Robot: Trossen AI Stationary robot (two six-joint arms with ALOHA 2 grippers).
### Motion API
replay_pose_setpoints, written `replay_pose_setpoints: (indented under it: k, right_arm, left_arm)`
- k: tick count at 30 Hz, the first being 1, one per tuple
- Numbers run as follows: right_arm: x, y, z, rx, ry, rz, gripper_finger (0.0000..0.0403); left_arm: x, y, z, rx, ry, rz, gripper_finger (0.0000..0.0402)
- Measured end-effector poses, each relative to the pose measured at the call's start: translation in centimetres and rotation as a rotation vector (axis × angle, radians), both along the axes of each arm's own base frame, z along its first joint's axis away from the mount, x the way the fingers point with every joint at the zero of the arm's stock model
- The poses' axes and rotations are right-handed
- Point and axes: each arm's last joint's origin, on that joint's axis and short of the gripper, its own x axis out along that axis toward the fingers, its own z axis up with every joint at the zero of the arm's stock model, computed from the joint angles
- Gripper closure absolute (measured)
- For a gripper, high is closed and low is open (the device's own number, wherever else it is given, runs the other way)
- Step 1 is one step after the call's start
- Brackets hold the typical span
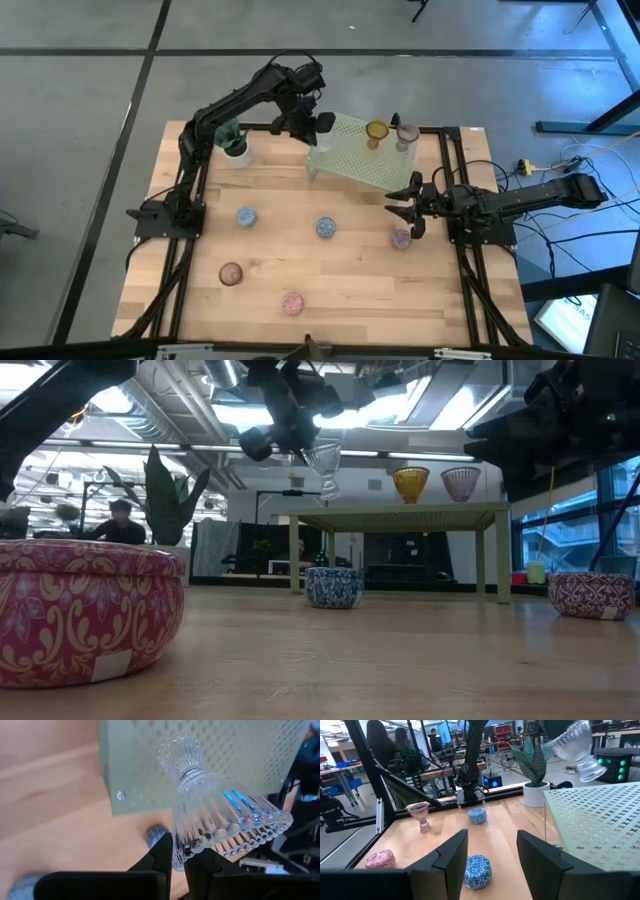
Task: Pick & Place candle stick holders
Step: Put the transparent candle holder on the shelf aligned with the brown candle holder
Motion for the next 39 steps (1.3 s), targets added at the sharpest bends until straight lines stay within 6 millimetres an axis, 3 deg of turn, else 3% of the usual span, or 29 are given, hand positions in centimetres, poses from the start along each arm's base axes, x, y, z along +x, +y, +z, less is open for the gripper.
replay_pose_setpoints:
  k: [8, 22, 30, 39]
  right_arm:
    - [0.0, 0.0, 0.0, 0.004, 0.000, 0.000, 0.0230]
    - [0.0, 0.0, -0.1, 0.006, 0.008, 0.001, 0.0230]
    - [0.0, 0.0, -0.1, 0.006, 0.011, 0.001, 0.0230]
    - [0.0, 0.0, -0.1, 0.006, 0.012, 0.004, 0.0230]
  left_arm:
    - [0.6, -0.9, -0.7, -0.124, -0.021, -0.054, 0.0375]
    - [2.4, 0.2, -4.2, -0.182, -0.006, -0.102, 0.0351]
    - [2.2, 0.3, -4.0, -0.161, -0.006, -0.117, 0.0341]
    - [2.3, 0.1, -3.8, -0.046, -0.058, -0.285, 0.0381]
